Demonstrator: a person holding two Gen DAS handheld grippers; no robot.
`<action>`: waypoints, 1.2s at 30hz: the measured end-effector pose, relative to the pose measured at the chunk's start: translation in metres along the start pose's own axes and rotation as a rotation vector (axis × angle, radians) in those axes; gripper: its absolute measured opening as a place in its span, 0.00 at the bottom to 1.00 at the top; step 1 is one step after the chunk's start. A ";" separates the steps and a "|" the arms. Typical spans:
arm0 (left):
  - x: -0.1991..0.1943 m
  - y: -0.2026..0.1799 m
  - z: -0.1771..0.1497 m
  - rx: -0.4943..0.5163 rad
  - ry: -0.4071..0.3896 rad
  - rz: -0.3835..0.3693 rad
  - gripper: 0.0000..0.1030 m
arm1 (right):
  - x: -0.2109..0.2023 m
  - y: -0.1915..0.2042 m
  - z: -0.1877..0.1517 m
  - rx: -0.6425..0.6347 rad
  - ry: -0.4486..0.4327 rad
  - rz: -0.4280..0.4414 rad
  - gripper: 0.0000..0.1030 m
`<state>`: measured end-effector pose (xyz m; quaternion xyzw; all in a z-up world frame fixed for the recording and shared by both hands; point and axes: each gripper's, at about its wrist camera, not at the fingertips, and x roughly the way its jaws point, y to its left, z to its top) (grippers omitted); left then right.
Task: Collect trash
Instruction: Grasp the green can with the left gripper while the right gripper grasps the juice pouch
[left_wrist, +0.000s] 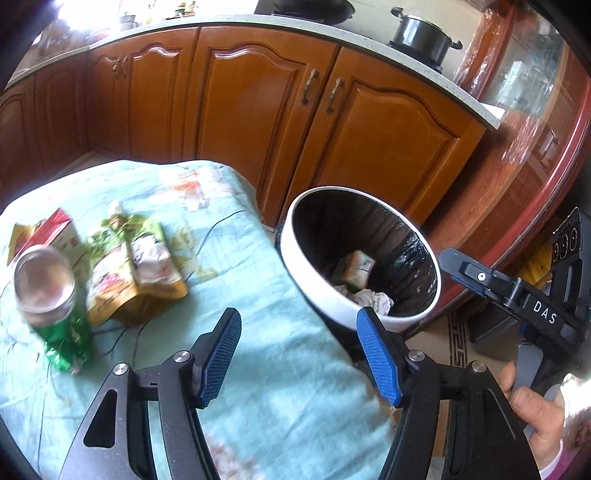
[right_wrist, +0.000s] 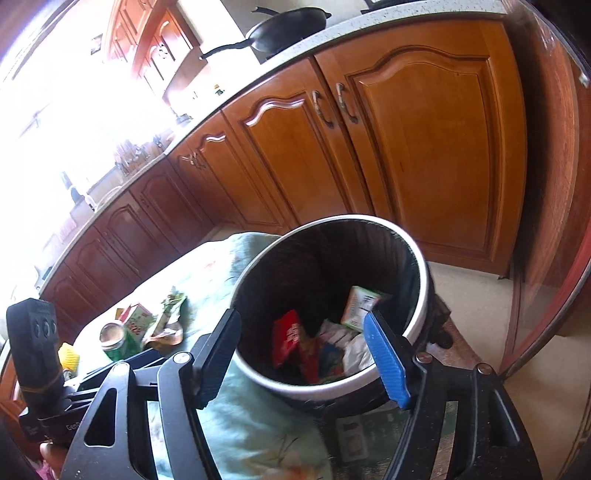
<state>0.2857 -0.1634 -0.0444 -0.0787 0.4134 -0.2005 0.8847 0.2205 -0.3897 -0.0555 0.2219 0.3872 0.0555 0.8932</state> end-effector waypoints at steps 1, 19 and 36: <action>-0.007 0.003 -0.004 -0.009 -0.005 0.005 0.63 | -0.001 0.004 -0.002 -0.001 0.000 0.008 0.69; -0.080 0.073 -0.057 -0.156 -0.046 0.133 0.63 | 0.020 0.072 -0.054 -0.057 0.110 0.118 0.69; -0.075 0.094 -0.039 -0.180 -0.079 0.232 0.63 | 0.052 0.107 -0.065 -0.107 0.174 0.146 0.69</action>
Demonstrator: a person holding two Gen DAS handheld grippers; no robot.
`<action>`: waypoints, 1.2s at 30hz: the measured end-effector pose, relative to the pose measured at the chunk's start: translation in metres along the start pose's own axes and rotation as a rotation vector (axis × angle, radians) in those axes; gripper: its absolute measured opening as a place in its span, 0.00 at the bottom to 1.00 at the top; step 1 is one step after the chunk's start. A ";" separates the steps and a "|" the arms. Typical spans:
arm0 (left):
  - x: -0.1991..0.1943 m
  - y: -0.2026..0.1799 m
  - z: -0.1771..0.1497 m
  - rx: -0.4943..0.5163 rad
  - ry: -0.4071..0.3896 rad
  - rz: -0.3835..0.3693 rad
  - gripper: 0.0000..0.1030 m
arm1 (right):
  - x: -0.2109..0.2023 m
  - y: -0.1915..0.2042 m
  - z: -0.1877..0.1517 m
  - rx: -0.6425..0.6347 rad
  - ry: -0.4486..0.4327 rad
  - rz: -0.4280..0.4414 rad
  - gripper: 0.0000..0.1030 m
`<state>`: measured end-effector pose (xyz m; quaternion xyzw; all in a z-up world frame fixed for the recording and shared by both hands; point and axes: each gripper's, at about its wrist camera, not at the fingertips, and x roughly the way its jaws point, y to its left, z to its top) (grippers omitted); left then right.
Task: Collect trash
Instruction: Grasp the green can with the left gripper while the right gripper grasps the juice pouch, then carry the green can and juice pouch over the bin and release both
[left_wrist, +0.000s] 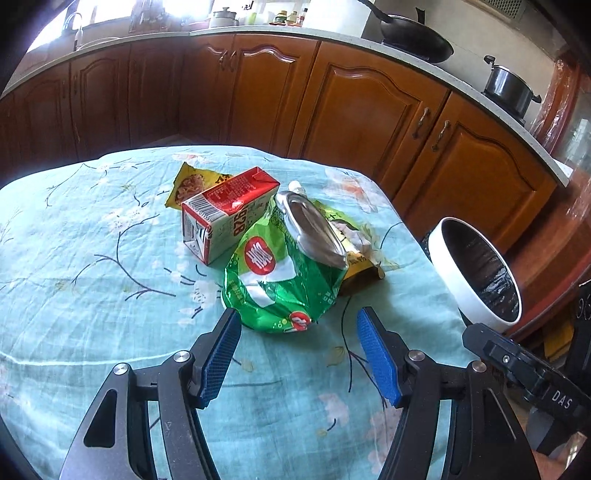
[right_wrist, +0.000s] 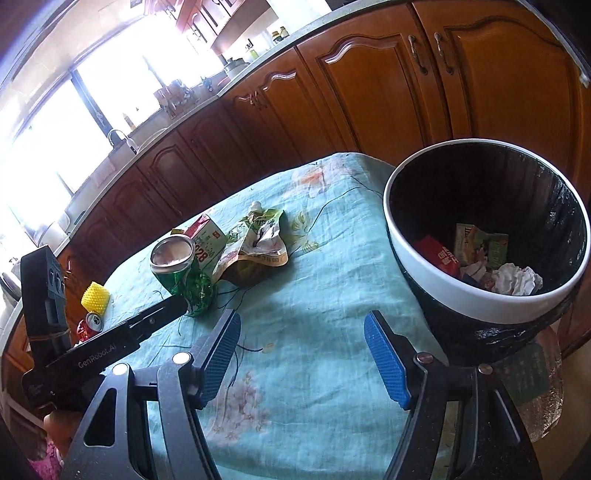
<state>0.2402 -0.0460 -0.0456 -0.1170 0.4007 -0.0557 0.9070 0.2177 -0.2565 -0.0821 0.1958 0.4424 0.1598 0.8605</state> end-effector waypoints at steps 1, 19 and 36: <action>0.003 -0.001 0.002 0.005 -0.003 0.010 0.63 | 0.002 0.000 0.001 -0.001 0.003 -0.001 0.69; 0.003 0.024 0.005 -0.019 -0.024 0.003 0.11 | 0.062 0.027 0.041 -0.046 0.072 0.049 0.69; -0.019 0.045 0.000 -0.054 -0.017 -0.022 0.11 | 0.130 0.055 0.065 -0.147 0.161 0.016 0.42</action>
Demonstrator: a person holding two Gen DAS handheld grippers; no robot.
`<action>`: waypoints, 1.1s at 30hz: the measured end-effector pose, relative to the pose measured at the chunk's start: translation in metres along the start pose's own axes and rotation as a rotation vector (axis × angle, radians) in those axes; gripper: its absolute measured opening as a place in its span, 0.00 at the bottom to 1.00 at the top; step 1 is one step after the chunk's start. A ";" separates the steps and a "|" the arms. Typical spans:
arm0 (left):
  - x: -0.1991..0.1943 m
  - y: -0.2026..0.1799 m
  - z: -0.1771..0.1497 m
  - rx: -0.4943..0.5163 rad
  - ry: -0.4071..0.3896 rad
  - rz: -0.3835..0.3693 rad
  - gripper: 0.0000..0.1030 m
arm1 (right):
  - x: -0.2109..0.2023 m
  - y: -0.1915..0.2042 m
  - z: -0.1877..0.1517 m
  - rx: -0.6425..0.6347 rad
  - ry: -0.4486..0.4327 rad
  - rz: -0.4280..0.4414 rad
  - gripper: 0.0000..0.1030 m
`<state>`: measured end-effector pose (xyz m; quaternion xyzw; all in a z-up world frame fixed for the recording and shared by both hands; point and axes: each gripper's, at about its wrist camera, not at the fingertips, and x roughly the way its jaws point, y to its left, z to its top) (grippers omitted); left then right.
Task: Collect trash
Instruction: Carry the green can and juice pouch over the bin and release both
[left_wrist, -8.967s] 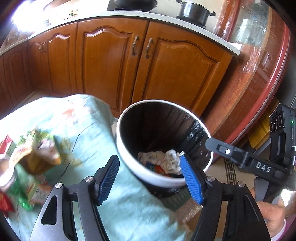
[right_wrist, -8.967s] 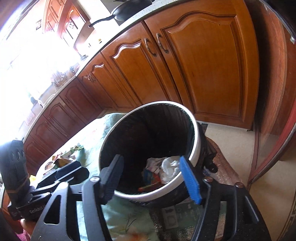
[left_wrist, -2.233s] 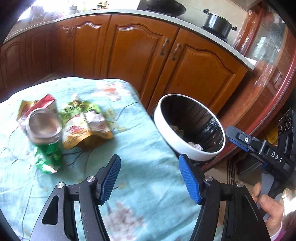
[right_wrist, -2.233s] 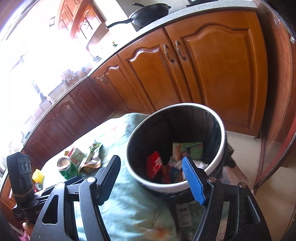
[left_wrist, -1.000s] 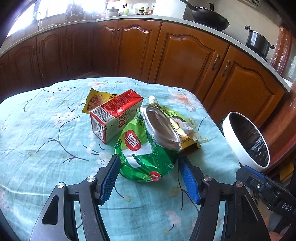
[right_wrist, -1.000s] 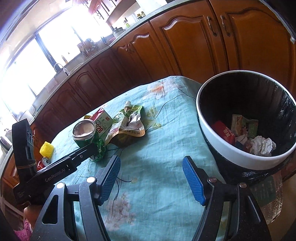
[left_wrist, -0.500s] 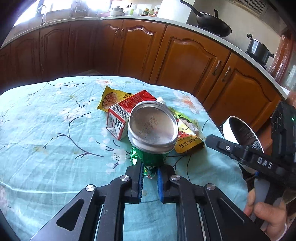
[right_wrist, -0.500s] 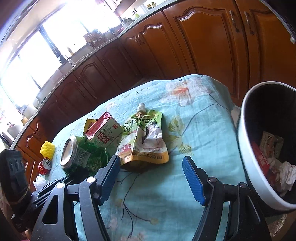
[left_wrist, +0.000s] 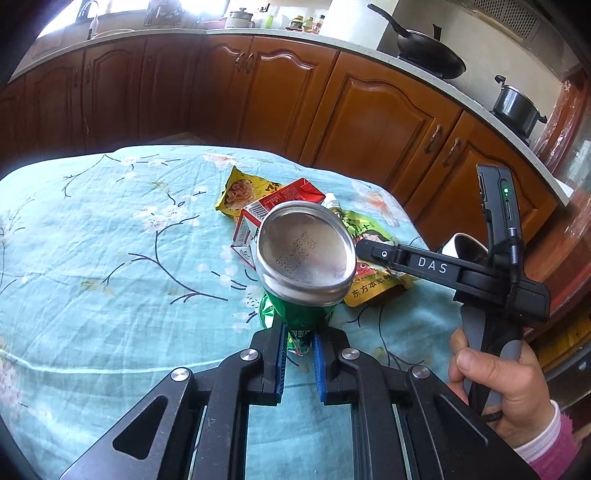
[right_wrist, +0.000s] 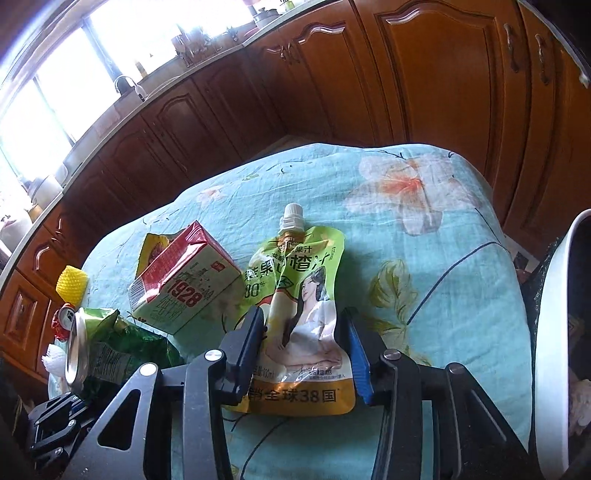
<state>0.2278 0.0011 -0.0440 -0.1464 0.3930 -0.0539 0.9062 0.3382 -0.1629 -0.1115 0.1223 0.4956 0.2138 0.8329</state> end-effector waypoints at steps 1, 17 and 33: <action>0.000 -0.001 0.000 0.000 0.000 -0.001 0.11 | -0.003 0.000 -0.002 0.000 -0.004 0.002 0.40; -0.009 -0.042 -0.011 0.084 0.005 -0.078 0.11 | -0.104 -0.036 -0.042 0.075 -0.155 0.005 0.38; -0.014 -0.103 -0.013 0.212 0.001 -0.148 0.11 | -0.177 -0.084 -0.075 0.148 -0.258 -0.076 0.38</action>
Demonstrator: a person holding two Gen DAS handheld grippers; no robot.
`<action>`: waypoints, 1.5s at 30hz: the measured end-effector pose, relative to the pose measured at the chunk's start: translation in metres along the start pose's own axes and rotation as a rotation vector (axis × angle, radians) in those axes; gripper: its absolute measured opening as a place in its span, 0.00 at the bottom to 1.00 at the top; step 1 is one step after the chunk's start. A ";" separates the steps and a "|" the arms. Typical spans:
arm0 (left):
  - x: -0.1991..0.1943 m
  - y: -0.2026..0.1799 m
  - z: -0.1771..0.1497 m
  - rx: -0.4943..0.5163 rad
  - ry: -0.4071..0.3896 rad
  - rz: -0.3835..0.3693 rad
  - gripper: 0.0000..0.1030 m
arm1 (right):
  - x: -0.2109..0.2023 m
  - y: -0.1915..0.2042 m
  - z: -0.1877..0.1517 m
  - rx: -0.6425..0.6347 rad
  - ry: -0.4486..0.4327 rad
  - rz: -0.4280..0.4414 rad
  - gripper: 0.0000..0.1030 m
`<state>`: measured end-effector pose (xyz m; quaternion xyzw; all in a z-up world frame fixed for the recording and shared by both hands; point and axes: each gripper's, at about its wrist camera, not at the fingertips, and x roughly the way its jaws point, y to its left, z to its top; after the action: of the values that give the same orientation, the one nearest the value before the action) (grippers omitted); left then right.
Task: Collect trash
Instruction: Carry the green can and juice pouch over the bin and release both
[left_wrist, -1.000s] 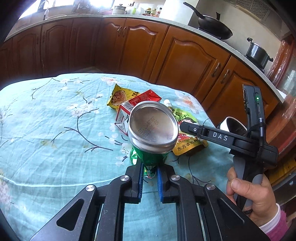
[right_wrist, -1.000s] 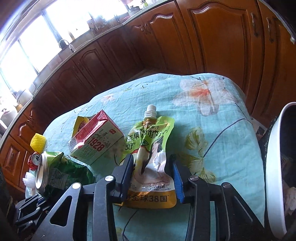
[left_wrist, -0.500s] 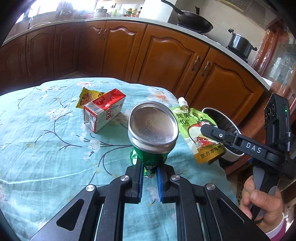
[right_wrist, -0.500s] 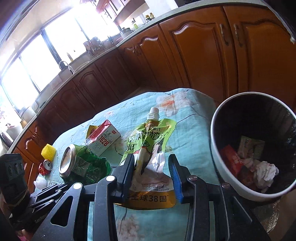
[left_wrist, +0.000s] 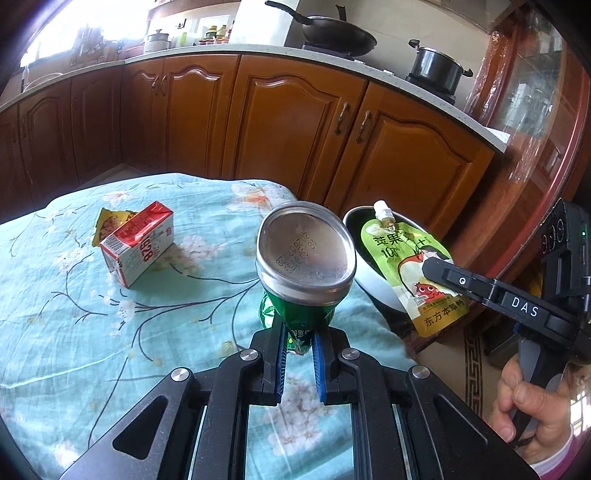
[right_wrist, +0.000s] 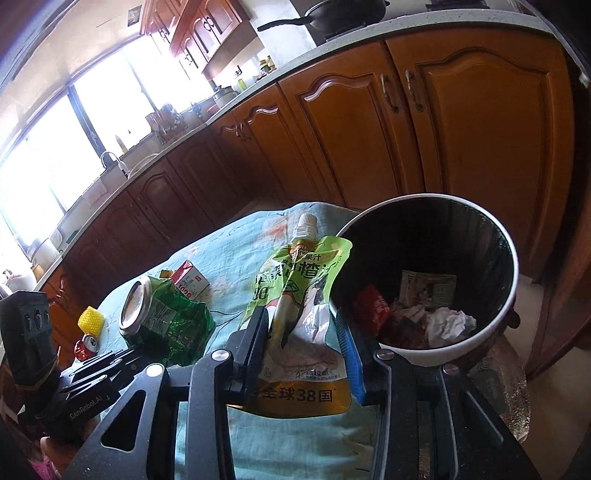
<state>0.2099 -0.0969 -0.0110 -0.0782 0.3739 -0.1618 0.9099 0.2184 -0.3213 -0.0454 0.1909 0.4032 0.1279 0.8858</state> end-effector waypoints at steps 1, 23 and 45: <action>0.001 -0.003 0.000 0.005 0.001 -0.006 0.11 | -0.003 -0.003 0.000 0.003 -0.003 -0.005 0.38; 0.038 -0.054 0.018 0.109 0.023 -0.059 0.11 | -0.035 -0.058 0.000 0.093 -0.058 -0.065 0.38; 0.102 -0.090 0.054 0.194 0.049 -0.064 0.11 | -0.020 -0.099 0.024 0.128 -0.048 -0.128 0.38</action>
<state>0.2949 -0.2159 -0.0154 0.0023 0.3760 -0.2281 0.8981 0.2309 -0.4232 -0.0613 0.2239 0.4008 0.0405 0.8875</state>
